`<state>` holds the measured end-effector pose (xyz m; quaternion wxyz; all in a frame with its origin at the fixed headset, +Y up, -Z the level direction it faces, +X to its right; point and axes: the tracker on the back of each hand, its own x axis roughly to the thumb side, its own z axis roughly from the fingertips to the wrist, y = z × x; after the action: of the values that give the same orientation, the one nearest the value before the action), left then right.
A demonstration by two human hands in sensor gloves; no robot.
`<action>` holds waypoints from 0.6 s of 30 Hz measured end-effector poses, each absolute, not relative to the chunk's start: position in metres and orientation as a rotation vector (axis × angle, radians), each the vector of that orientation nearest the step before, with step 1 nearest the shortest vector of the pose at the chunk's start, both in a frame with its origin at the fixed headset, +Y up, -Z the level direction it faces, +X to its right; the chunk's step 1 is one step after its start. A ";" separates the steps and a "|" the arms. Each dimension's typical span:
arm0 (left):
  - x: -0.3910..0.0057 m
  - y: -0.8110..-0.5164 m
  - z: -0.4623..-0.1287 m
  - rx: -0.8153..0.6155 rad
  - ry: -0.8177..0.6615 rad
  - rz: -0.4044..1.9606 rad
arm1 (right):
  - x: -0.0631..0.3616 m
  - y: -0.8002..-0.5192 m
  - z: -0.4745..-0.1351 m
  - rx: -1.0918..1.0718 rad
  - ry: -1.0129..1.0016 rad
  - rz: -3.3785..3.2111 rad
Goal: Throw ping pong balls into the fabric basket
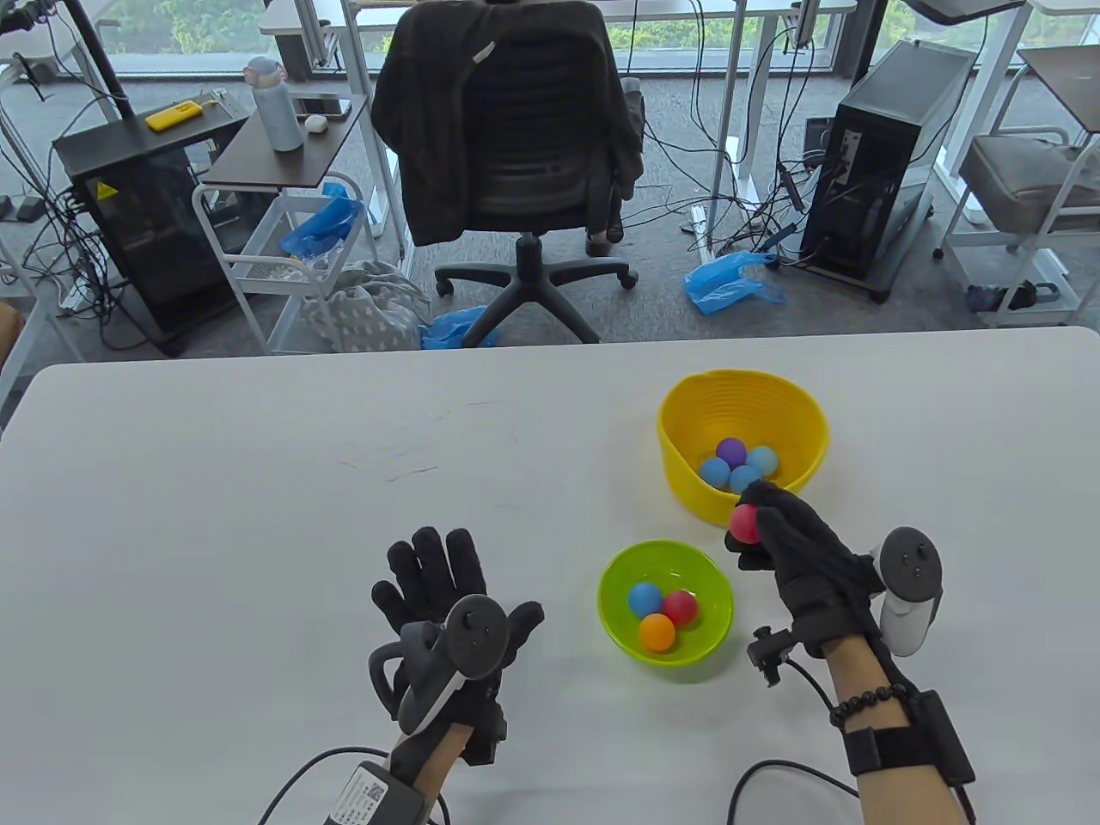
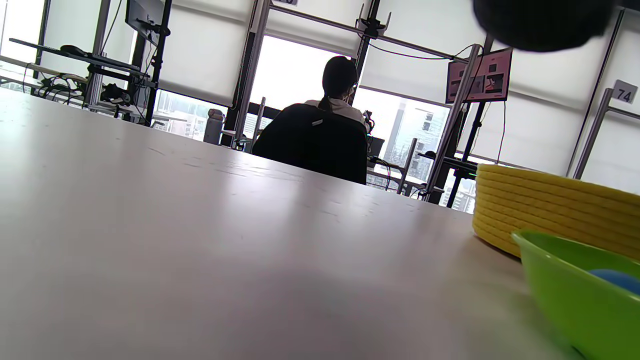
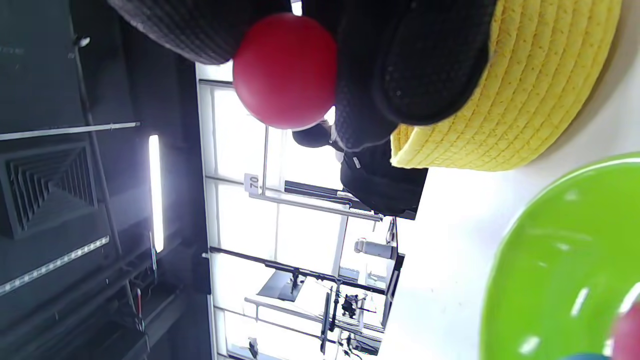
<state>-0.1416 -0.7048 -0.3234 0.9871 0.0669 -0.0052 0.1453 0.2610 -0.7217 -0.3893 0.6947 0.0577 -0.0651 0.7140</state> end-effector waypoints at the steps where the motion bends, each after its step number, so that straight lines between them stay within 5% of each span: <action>1: -0.142 -0.705 -0.323 0.134 -0.009 0.292 | 0.264 -0.722 -0.392 0.116 -0.152 1.583; 18: -0.144 -0.704 -0.324 0.121 0.007 0.294 | 0.281 -0.720 -0.417 0.071 -0.057 1.388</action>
<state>-0.1441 -0.7039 -0.3244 0.9874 0.0604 0.0035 0.1465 0.2808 -0.7197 -0.4172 0.7678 0.0326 -0.0264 0.6393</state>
